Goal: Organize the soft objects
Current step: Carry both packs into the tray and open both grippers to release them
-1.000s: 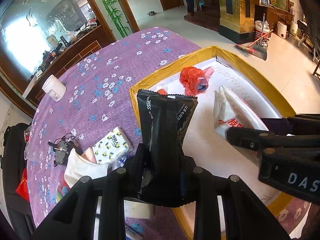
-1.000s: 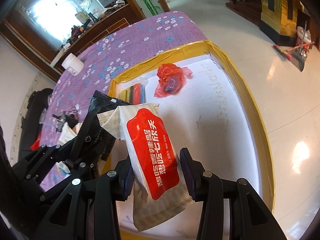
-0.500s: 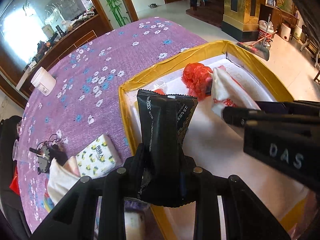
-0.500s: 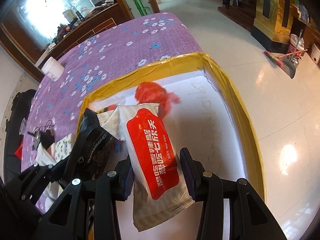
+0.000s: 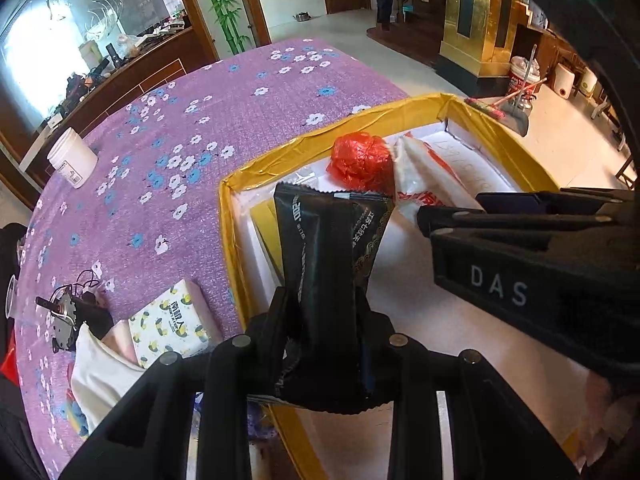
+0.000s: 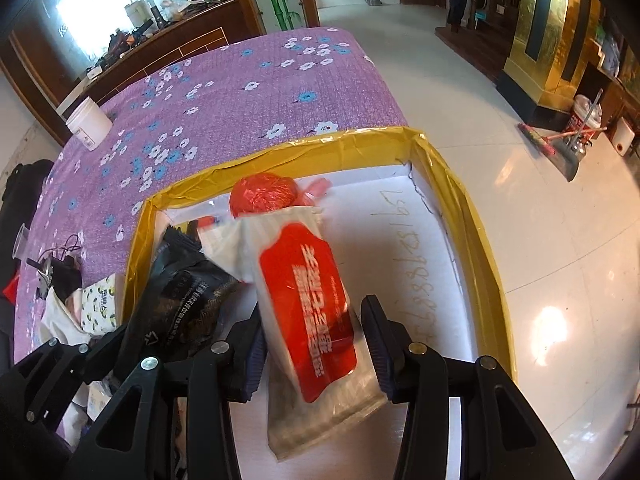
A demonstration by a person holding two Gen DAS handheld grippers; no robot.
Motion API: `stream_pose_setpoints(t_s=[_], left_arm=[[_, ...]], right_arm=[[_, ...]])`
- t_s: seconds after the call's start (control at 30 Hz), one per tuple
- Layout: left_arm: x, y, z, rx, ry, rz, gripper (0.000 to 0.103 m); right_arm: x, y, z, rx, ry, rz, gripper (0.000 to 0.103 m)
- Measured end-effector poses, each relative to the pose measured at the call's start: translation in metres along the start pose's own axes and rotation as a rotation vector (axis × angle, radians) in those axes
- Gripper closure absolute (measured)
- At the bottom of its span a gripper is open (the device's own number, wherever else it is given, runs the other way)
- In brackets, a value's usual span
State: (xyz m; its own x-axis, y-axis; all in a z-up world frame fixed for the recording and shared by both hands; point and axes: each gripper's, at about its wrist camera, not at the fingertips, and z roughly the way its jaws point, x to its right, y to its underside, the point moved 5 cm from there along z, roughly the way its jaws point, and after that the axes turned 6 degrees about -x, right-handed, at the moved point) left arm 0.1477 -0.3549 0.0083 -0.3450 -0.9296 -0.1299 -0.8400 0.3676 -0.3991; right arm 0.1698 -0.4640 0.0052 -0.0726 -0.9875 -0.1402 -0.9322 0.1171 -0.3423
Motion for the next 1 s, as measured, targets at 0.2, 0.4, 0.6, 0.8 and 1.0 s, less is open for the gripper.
stream_pose_setpoints(t_s=[0.2, 0.4, 0.6, 0.8, 1.0], left_arm=[[-0.001, 0.001, -0.008, 0.010, 0.014, -0.013, 0.072], [-0.005, 0.005, -0.020, 0.029, 0.030, -0.024, 0.067], [-0.011, 0.010, -0.037, 0.052, 0.035, -0.040, 0.066], [-0.020, 0.016, -0.058, 0.086, 0.044, -0.070, 0.064], [-0.030, 0.020, -0.082, 0.123, 0.045, -0.094, 0.063]], right_arm=[[0.000, 0.003, -0.009, 0.016, 0.006, -0.003, 0.050], [0.001, 0.006, -0.029, 0.058, 0.021, -0.007, 0.040], [-0.005, 0.007, -0.053, 0.111, 0.051, -0.032, 0.038], [-0.011, -0.001, -0.090, 0.204, 0.112, -0.083, 0.037], [-0.014, -0.031, -0.158, 0.370, 0.219, -0.187, 0.037]])
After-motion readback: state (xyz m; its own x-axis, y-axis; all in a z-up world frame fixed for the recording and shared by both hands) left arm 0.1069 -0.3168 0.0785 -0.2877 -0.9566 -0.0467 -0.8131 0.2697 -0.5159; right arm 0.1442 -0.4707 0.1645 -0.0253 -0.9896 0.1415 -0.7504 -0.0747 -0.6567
